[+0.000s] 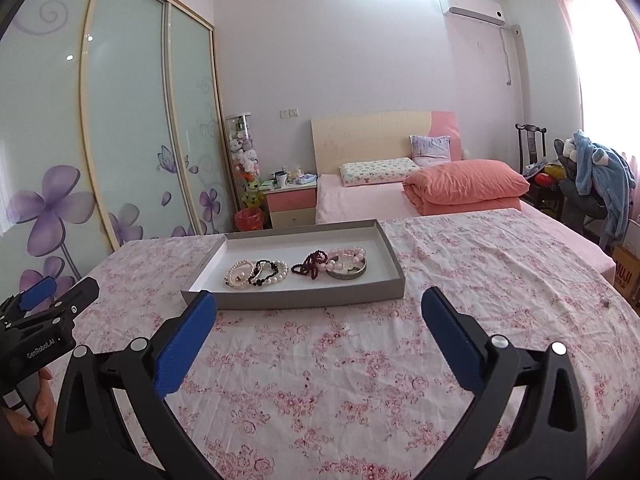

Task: Organize jewelry

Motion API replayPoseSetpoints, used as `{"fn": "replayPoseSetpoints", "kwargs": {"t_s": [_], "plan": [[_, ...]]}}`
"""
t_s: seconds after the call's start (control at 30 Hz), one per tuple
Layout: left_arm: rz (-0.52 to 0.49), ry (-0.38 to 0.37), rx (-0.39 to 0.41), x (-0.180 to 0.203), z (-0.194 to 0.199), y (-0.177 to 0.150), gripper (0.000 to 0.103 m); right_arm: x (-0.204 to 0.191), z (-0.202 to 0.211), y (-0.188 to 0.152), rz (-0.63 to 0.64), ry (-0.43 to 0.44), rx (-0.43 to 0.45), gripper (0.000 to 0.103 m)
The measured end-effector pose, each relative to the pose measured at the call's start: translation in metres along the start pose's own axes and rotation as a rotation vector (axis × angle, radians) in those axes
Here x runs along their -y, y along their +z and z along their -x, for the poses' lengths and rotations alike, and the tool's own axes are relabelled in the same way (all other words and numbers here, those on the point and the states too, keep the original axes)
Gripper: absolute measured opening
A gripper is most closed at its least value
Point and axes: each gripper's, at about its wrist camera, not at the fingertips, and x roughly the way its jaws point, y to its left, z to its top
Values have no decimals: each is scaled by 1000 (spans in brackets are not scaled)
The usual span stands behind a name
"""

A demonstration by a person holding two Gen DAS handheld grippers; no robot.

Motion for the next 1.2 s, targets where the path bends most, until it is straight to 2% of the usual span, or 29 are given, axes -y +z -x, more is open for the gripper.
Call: {"fn": "replayPoseSetpoints", "kwargs": {"t_s": [0.37,1.2], "plan": [[-19,-11,25,4,8,-11,99,-1,9,-10,18,-25,45,101],[-44,-28,25,13,6,-14,99,-3,8,-10,28,-22,34,101]]}}
